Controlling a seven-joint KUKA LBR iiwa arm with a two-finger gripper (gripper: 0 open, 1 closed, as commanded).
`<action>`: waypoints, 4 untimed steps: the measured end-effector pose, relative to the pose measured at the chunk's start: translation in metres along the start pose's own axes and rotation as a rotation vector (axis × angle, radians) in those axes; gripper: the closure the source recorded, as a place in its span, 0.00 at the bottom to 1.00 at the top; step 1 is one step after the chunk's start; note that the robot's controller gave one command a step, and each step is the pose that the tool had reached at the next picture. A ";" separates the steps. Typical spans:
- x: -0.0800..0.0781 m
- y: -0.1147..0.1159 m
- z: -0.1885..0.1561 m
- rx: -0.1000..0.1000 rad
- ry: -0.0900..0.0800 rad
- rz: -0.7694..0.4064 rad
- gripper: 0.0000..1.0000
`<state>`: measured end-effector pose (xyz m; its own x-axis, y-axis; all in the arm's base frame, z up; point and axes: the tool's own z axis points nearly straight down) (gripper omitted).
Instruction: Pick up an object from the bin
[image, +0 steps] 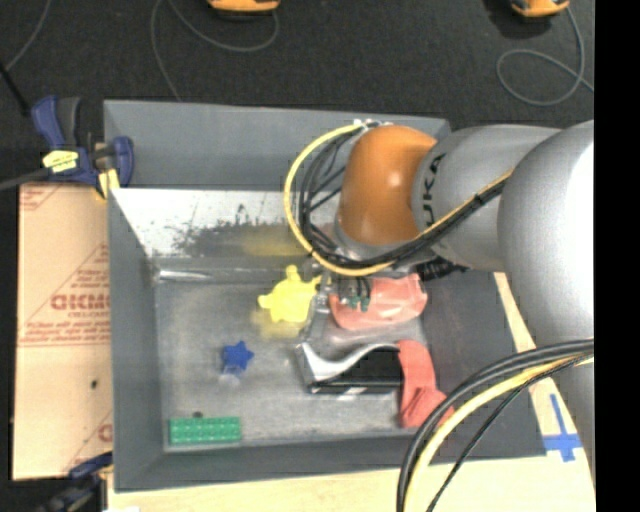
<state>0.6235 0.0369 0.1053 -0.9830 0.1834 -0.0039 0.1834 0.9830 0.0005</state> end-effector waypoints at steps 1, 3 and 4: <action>0.010 -0.010 0.026 0.000 -0.003 -0.112 0.00; 0.010 -0.013 0.045 -0.001 -0.003 -0.147 0.00; 0.066 -0.004 0.034 -0.002 0.000 -0.361 1.00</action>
Offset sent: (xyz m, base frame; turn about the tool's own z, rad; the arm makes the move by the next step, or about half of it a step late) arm -0.0082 -0.0113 -0.0221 -0.3024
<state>0.5577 0.0449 0.0709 -0.9845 -0.1754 -0.0038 -0.1754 0.9845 0.0010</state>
